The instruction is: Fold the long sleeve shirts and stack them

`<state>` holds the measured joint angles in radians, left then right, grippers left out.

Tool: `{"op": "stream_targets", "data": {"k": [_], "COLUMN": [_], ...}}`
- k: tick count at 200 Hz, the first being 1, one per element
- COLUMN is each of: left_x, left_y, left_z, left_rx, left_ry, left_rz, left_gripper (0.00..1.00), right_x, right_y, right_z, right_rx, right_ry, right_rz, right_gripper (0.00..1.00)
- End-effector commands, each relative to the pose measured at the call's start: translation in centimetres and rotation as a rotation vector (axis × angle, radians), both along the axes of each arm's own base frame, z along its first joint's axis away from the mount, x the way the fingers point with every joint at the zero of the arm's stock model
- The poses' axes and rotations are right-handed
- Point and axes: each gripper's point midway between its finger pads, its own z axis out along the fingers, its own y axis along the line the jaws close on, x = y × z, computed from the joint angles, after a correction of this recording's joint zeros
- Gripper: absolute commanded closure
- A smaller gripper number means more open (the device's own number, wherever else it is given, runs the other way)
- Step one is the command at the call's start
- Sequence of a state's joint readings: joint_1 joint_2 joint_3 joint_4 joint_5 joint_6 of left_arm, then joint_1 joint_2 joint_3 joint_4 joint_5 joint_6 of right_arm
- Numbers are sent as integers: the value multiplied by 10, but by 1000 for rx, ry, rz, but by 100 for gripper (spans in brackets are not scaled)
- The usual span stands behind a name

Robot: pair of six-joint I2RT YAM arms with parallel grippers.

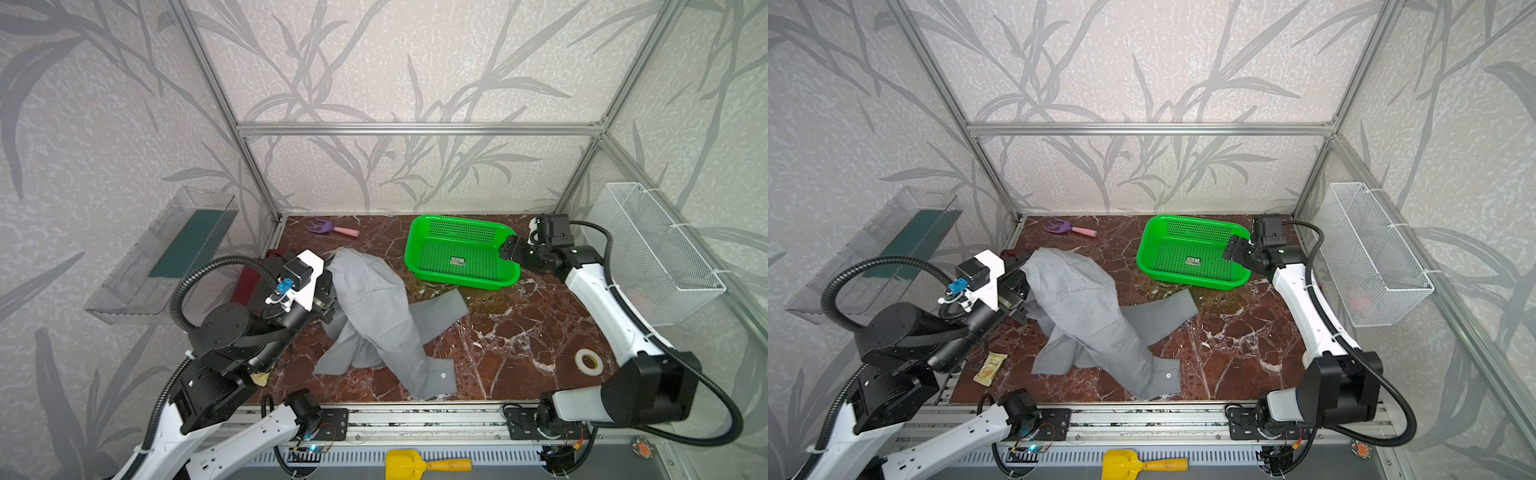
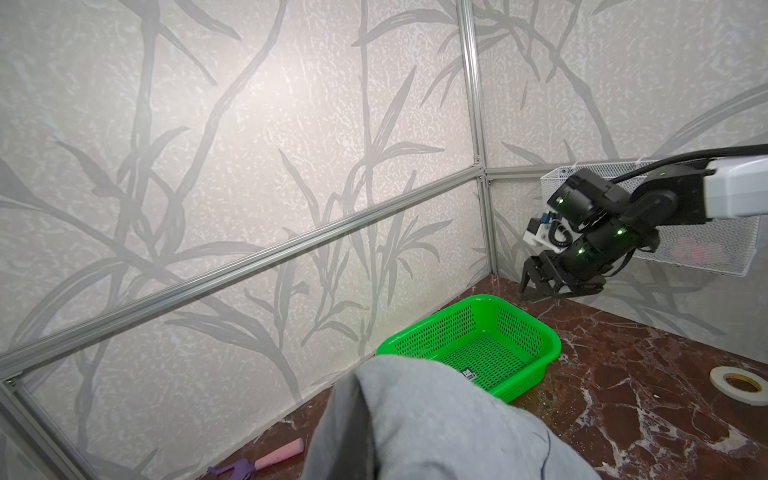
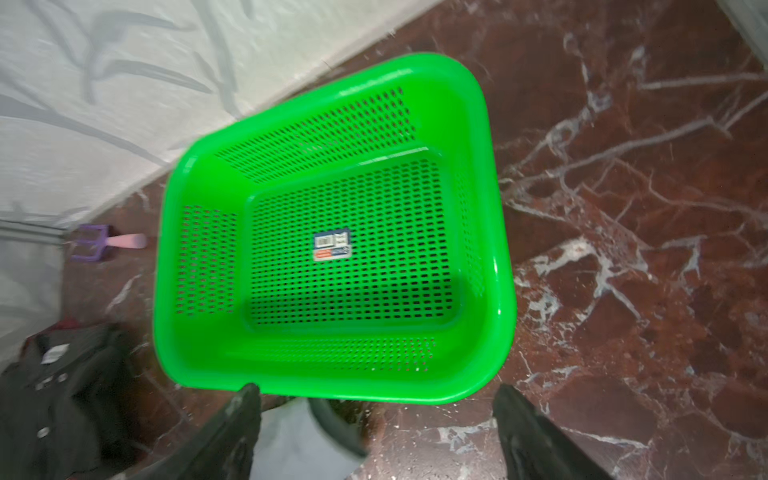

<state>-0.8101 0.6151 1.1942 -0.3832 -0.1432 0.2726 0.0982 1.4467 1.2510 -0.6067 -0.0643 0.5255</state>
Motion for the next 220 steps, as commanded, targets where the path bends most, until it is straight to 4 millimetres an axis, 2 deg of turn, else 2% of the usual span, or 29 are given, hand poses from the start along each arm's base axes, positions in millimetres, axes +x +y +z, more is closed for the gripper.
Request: {"op": "stream_targets", "data": {"k": [1, 24, 45, 75, 99, 116, 152, 176, 196, 220], "left_x": [-8, -10, -13, -11, -10, -9, -8, -8, -8, -7], "left_y": [-8, -5, -3, -4, -7, -8, -12, -15, -21, -27], "left_z": [-12, -16, -21, -27, -32, -32, -34, -36, -38, -39], "left_rx": [90, 108, 119, 137, 148, 148, 158, 164, 159, 153], "left_ry": [17, 29, 38, 48, 58, 58, 66, 67, 73, 78], "left_rz": [-64, -61, -64, -61, -68, -71, -82, -93, -116, -139], "left_gripper": [100, 100, 100, 100, 100, 100, 100, 100, 100, 100], "right_x": [10, 12, 14, 15, 18, 14, -8, -34, -58, -84], "right_y": [-23, -38, -50, -57, -51, -51, -61, -74, -89, -109], "right_z": [-31, -62, -70, -89, -99, -107, -113, -112, -111, -97], "right_rx": [-53, -39, -87, -50, -7, 48, 116, 162, 194, 196], "right_ry": [48, 96, 97, 146, 160, 177, 160, 123, 54, -78], "right_rz": [-128, -197, -231, -248, -228, -275, -409, -555, -698, -841], "right_gripper": [13, 16, 20, 27, 41, 51, 70, 100, 100, 100]}}
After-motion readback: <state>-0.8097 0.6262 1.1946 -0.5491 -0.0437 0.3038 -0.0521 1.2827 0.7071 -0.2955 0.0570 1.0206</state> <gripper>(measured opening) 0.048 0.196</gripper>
